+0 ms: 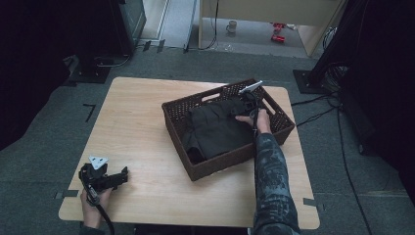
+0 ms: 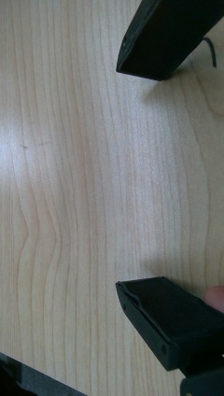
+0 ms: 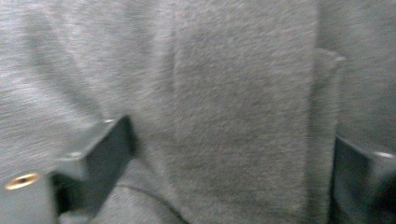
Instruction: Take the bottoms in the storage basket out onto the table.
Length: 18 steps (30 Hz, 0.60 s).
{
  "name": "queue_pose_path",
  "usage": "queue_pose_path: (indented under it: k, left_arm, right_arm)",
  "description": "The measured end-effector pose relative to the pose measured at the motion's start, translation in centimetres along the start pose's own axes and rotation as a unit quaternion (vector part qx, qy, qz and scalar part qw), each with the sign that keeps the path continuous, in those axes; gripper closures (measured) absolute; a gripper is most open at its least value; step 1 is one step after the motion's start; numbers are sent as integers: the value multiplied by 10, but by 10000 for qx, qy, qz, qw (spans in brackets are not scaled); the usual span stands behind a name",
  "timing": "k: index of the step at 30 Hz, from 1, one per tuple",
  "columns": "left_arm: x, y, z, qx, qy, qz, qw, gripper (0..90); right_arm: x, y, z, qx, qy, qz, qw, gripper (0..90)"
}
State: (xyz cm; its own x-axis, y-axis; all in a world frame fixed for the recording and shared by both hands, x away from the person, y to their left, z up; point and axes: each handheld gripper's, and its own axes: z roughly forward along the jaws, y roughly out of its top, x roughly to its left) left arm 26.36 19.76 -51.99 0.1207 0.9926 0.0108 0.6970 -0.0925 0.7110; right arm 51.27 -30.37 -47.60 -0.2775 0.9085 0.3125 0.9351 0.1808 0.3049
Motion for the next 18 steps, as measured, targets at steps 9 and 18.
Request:
queue_pose_path:
  k: [9,18]
  left_arm:
    - [0,0,0,-8,8,6,10000,0]
    - [0,0,0,-7,6,5,10000,0]
  right_arm:
    - [3,-3,3,-7,220,-88,9997,332]
    - [6,-1,0,128,428,-104,9989,642]
